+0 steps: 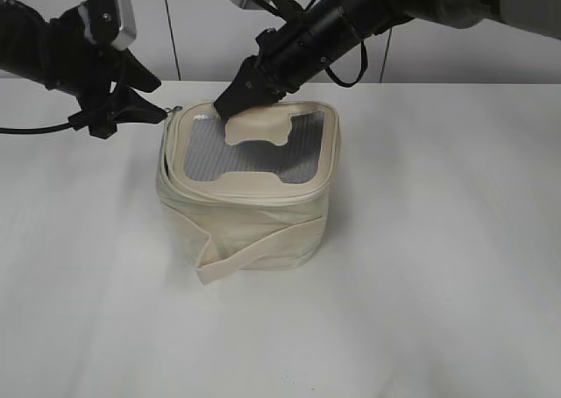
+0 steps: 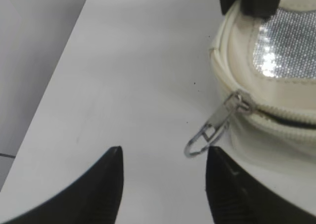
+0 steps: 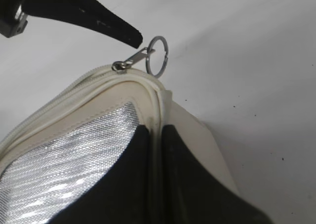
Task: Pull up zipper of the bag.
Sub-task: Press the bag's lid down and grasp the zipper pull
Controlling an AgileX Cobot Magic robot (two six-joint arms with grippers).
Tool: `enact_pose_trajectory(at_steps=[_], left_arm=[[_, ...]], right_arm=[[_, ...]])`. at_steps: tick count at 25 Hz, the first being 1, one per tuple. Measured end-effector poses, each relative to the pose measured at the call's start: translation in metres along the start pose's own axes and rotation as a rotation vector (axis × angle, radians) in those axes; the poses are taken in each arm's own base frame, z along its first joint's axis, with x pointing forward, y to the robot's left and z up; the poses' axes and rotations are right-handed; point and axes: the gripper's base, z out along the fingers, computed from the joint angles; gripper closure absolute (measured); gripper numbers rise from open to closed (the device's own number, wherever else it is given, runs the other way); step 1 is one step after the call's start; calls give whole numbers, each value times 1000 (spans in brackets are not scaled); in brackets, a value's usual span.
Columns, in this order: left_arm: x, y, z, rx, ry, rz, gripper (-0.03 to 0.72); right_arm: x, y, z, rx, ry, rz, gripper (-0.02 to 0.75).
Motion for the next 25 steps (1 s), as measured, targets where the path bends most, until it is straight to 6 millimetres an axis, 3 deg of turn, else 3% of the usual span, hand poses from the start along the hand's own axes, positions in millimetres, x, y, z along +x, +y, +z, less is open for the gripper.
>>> enact_pose_trajectory(at_steps=[20,25], left_arm=[[-19,-10,17,-23,50,155,326],[-12,-14,30,-1,69,151,360]], right_arm=[[0,0,0,-2,-2,2,684],[0,0,0,-2,-2,2,684]])
